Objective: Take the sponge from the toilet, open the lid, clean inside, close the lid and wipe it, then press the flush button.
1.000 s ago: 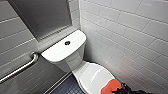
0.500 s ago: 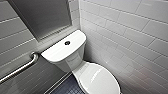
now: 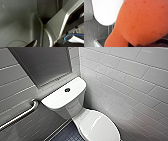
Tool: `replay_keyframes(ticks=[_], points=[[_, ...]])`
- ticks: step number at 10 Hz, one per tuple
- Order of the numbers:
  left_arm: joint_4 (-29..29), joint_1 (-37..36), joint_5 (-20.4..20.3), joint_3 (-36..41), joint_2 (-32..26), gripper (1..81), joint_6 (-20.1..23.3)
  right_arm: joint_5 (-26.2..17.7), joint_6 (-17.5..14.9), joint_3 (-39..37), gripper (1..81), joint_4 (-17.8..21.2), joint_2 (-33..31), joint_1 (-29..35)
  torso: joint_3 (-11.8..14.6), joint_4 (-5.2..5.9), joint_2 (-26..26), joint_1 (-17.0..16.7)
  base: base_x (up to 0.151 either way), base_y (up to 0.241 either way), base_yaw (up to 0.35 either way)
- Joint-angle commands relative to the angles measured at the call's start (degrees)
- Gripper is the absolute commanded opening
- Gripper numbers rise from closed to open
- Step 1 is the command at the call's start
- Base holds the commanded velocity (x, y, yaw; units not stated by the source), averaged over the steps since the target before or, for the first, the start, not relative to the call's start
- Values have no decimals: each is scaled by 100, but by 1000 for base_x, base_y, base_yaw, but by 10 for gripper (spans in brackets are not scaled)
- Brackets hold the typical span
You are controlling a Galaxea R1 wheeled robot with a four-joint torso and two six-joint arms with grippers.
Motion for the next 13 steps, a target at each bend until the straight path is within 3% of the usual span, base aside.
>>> replay_keyframes(ticks=[1,3,6,8,13], points=[[30,92,575,88,-42,811,20,-1123,-99,657,10,-212,-394,1102,0,2,0,0,0,0,0],[30,83,575,88,-42,811,20,-1860,-99,693,10,-238,-96,1796,0,0,0,0,0,0,0],[30,48,575,88,-25,811,12,-3311,-46,456,10,-352,1099,3220,0,2,0,0,0,0,0],[3,48,575,-17,-7,811,20,-3655,-37,-35,10,-352,1952,3643,0,2,0,0,0,0,0],[-6,48,583,-87,2,811,20,-3910,-28,-1494,10,-474,3824,4232,0,0,0,0,0,0,0]])
